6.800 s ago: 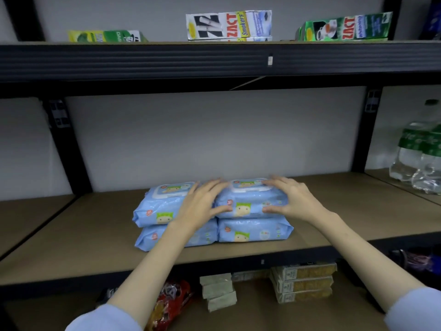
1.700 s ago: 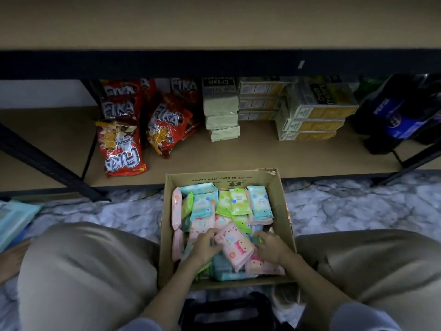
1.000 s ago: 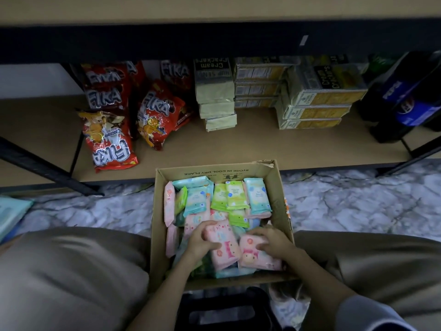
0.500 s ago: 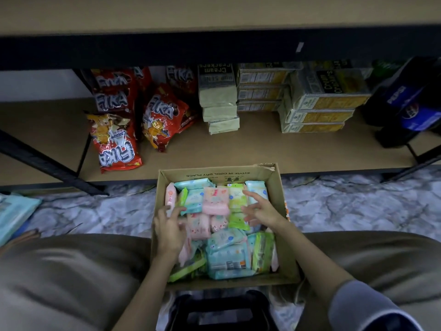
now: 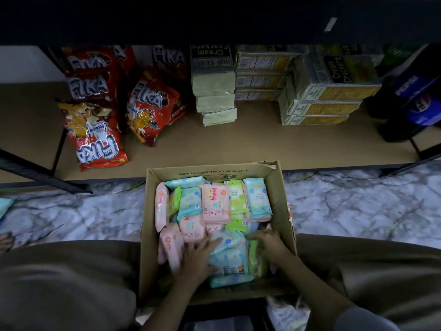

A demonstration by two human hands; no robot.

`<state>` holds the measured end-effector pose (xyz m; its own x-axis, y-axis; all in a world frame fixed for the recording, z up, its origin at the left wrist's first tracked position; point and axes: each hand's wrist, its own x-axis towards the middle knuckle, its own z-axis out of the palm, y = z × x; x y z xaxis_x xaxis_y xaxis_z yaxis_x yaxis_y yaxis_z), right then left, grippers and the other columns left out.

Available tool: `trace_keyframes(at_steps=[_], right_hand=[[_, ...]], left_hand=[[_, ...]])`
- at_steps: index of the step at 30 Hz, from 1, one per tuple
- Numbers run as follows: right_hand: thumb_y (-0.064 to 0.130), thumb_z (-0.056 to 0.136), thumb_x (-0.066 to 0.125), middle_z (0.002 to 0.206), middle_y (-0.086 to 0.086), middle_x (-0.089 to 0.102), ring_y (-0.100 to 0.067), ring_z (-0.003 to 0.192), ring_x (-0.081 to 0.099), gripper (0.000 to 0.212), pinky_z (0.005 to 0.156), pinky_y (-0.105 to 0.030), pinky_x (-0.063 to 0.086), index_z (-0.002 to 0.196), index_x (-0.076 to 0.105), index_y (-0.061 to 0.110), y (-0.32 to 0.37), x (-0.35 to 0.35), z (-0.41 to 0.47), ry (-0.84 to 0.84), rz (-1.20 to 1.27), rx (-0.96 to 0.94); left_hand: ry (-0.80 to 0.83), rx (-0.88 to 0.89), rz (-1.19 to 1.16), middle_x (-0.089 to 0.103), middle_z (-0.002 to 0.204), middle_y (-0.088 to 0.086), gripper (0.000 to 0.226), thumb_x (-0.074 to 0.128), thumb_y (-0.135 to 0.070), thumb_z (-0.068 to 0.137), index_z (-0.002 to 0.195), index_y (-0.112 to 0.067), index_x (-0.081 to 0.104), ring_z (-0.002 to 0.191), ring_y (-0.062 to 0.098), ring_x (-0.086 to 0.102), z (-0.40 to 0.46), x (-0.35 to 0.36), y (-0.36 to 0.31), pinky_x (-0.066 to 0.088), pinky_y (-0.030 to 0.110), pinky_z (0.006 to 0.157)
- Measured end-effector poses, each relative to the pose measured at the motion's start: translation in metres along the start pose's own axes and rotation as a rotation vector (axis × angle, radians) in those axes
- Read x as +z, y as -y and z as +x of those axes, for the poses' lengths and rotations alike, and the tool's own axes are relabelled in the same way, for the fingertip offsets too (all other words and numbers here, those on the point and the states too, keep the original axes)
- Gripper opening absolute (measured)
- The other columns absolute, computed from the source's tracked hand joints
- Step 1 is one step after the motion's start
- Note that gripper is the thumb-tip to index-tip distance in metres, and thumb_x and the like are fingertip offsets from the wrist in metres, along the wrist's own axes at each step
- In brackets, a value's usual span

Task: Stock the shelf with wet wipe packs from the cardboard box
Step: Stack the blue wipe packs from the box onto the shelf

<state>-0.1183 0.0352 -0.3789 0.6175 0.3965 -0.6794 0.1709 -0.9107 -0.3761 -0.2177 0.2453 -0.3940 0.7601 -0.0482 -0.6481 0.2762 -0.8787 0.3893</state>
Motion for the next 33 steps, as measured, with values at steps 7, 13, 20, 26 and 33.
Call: trace_keyframes(at_steps=[7,13,20,26,33], right_hand=[[0.022,0.092,0.054,0.133,-0.007,0.047,-0.026,0.123,0.046,0.035,0.101,-0.028,0.034,0.127,0.055,0.027,0.008,-0.010,-0.005,-0.147,0.017,-0.087],[0.011,0.092,0.054,0.122,-0.012,0.060,-0.030,0.112,0.057,0.031,0.089,-0.036,0.048,0.117,0.062,0.027,0.019,-0.049,0.000,-0.277,0.206,-0.094],[0.004,0.089,0.055,0.095,-0.011,0.062,-0.028,0.093,0.057,0.031,0.080,-0.031,0.046,0.117,0.061,0.016,0.026,-0.069,-0.006,-0.424,0.416,-0.024],[-0.002,0.091,0.052,0.107,-0.010,0.057,-0.020,0.091,0.058,0.045,0.065,-0.025,0.057,0.129,0.047,0.022,0.051,-0.058,-0.010,-0.078,0.785,-0.048],[-0.010,0.077,0.061,0.098,-0.016,0.059,-0.020,0.086,0.055,0.047,0.054,-0.002,0.036,0.122,0.057,0.003,0.015,-0.026,0.000,-0.121,0.525,0.156]], left_hand=[[-0.270,0.076,-0.659,0.058,0.111,-0.003,0.035,0.058,-0.008,0.088,0.118,-0.025,0.054,0.105,0.017,0.056,-0.001,-0.019,0.004,0.044,0.013,0.080],[-0.339,0.189,-0.866,0.059,0.109,-0.003,0.027,0.065,-0.038,0.081,0.105,-0.043,0.054,0.085,0.012,0.061,-0.016,-0.075,0.009,0.054,0.020,0.065],[-0.394,0.191,-0.798,0.054,0.107,-0.001,0.048,0.060,-0.001,0.086,0.089,-0.049,0.057,0.076,0.016,0.055,-0.028,-0.109,0.031,0.050,0.023,0.056],[-0.681,0.102,-0.810,0.058,0.109,0.010,0.024,0.060,-0.026,0.078,0.101,-0.029,0.061,0.105,0.027,0.055,-0.037,-0.119,0.039,0.049,0.028,0.082],[-0.776,0.149,-0.154,0.052,0.113,0.002,0.033,0.066,-0.007,0.080,0.111,-0.019,0.062,0.105,0.019,0.048,-0.024,-0.081,-0.009,0.047,0.036,0.085]])
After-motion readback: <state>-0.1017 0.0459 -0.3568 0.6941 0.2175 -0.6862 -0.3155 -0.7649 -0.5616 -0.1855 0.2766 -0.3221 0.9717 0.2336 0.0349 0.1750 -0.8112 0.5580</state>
